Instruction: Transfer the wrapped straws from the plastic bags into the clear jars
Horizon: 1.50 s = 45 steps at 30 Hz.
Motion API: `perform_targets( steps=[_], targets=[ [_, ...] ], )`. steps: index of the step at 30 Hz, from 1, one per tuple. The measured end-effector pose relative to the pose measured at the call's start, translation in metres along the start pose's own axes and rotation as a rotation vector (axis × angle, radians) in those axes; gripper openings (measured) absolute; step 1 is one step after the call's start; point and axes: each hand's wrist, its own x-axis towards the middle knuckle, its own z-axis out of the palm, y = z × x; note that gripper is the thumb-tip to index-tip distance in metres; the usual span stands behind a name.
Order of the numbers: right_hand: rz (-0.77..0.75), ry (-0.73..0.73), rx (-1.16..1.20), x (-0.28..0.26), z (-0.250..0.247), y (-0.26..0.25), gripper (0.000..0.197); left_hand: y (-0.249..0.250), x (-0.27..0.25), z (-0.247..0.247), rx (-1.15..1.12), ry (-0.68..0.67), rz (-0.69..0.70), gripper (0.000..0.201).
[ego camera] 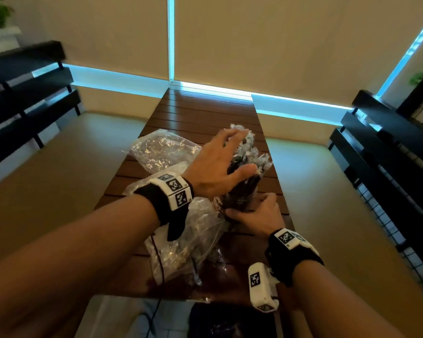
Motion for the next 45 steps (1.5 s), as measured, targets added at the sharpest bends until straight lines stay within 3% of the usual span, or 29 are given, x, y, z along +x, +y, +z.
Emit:
perform_targets(
  steps=[2, 3, 5, 8, 11, 14, 19, 20, 24, 30, 33, 38, 45],
  targets=[
    [0.033, -0.091, -0.176, -0.005, -0.003, 0.005, 0.072, -0.014, -0.008, -0.01, -0.065, 0.087, -0.156, 0.064],
    [-0.004, -0.163, -0.252, -0.009, -0.002, 0.004, 0.05, -0.026, -0.013, -0.014, -0.054, 0.047, -0.267, 0.059],
    [-0.121, -0.298, -0.324, -0.017, 0.008, 0.0, 0.029, -0.048, -0.029, -0.019, 0.088, -0.188, -0.484, 0.053],
    [-0.262, -0.436, -0.312, -0.033, 0.036, -0.015, 0.031, -0.077, -0.063, -0.017, 0.299, -0.527, -0.658, 0.044],
    [-0.421, -0.467, -0.331, -0.041, 0.068, -0.03, 0.021, -0.092, -0.097, -0.006, 0.283, -0.648, -0.697, 0.035],
    [-0.444, -0.46, -0.335, -0.044, 0.097, -0.04, 0.021, -0.103, -0.114, 0.003, 0.231, -0.666, -0.719, 0.035],
    [-0.415, -0.173, -0.278, -0.035, 0.126, -0.05, 0.025, -0.113, -0.127, 0.005, 0.163, -0.598, -0.743, 0.036],
    [-0.415, -0.169, -0.314, -0.032, 0.129, -0.051, 0.027, -0.114, -0.129, 0.005, 0.155, -0.591, -0.742, 0.035],
    [-0.394, -0.401, -0.624, -0.02, 0.133, -0.057, 0.035, -0.123, -0.133, 0.009, 0.137, -0.572, -0.738, 0.043],
    [-0.271, -0.604, -0.787, 0.018, 0.152, -0.053, 0.038, -0.137, -0.13, 0.014, 0.136, -0.588, -0.726, 0.045],
    [-0.182, -0.585, -0.699, 0.056, 0.18, -0.024, 0.051, -0.14, -0.129, 0.015, 0.134, -0.582, -0.724, 0.039],
    [-0.081, -0.668, -0.613, 0.002, 0.127, -0.094, 0.052, -0.146, -0.129, 0.018, 0.15, -0.572, -0.717, 0.046],
    [0.021, -0.66, -0.346, 0.004, 0.131, -0.095, 0.019, -0.152, -0.133, 0.021, 0.145, -0.549, -0.697, 0.041]
  ],
)
